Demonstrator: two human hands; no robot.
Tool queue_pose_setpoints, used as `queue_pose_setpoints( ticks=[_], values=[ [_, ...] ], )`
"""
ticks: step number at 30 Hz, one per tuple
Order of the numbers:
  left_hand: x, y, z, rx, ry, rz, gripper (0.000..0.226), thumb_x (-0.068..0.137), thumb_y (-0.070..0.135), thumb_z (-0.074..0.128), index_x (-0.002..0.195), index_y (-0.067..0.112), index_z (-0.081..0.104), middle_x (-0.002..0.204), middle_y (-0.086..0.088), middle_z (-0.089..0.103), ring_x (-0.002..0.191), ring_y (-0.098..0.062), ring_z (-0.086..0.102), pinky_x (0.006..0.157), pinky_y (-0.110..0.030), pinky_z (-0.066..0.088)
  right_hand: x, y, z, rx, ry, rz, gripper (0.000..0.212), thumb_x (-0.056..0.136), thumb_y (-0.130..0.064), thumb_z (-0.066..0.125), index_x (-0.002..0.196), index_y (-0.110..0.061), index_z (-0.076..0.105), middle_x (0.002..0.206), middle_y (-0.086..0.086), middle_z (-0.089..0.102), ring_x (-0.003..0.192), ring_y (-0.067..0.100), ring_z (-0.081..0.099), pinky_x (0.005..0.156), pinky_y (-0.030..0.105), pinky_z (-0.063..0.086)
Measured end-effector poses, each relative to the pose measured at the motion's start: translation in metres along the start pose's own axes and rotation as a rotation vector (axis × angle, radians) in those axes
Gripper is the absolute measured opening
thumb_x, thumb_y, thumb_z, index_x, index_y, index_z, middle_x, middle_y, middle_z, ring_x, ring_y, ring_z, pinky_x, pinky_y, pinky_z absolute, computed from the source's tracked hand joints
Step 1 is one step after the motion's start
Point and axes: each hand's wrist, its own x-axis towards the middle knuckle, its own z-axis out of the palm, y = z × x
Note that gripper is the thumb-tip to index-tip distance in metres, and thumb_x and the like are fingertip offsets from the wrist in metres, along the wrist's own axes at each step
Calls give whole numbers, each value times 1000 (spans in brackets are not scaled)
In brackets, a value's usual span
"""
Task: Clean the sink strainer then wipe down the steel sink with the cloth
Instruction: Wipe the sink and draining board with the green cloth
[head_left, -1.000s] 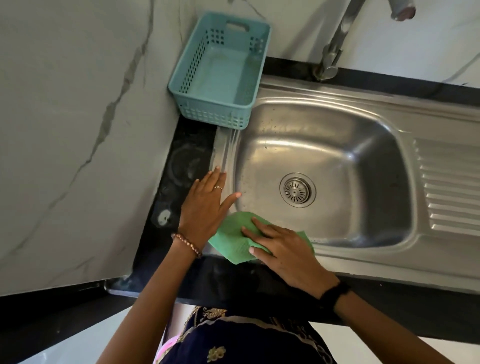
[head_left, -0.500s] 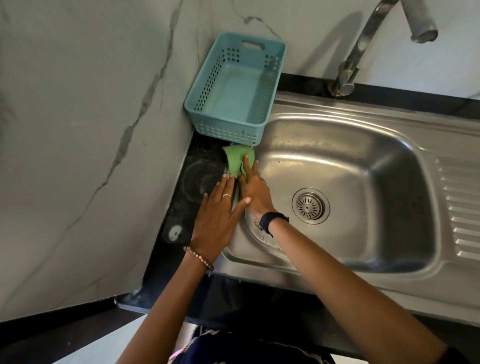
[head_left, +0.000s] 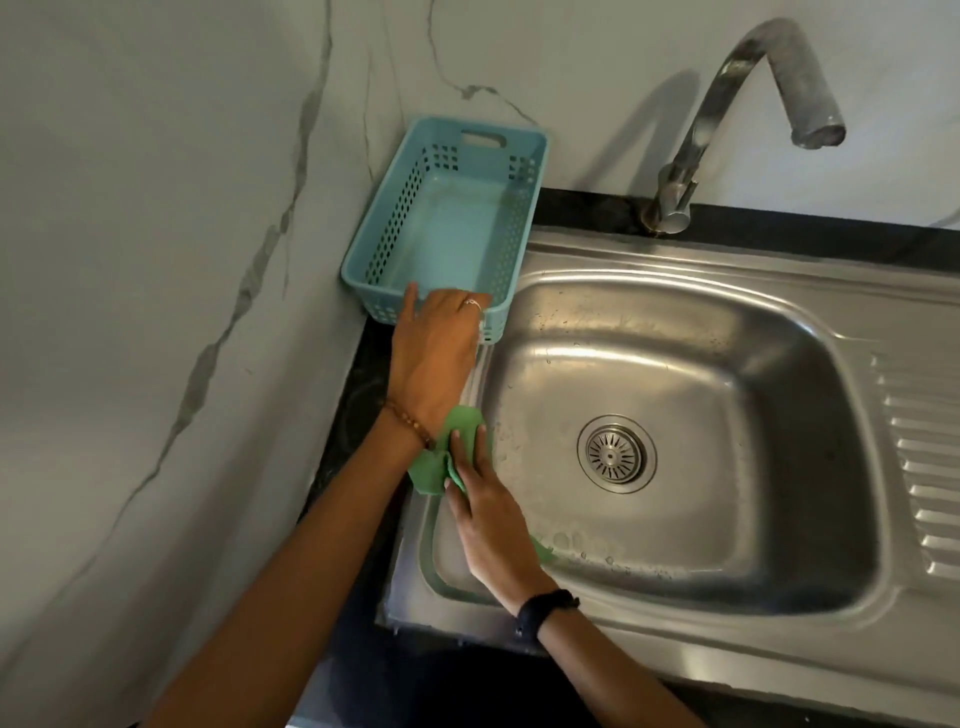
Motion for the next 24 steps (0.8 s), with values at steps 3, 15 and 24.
queue_pose_setpoints(
  ticks=[3, 15, 24],
  values=[
    [12, -3, -15, -49, 80, 11, 21, 87, 9, 51, 99, 15, 68, 91, -9, 72, 88, -27, 63, 76, -35, 42, 28, 0, -6, 99, 34, 4, 53, 100, -21, 35, 147, -31, 13, 159, -4, -7, 140, 13, 30, 91, -4, 25],
    [15, 6, -26, -144, 171, 14, 13, 77, 3, 66, 87, 8, 73, 76, -12, 73, 72, -30, 67, 65, -40, 55, 177, 20, -66, -314, 205, -236, 44, 99, -21, 38, 142, -13, 36, 151, 13, 34, 145, 26, 17, 121, 38, -7],
    [11, 3, -10, -89, 76, 16, 15, 78, 0, 63, 88, 7, 71, 80, -12, 73, 78, -33, 66, 77, -44, 50, 203, 65, -126, -862, 273, -234, 61, 95, -1, 32, 148, -8, 3, 159, 13, 5, 147, 26, 4, 117, 40, -9]
  ],
)
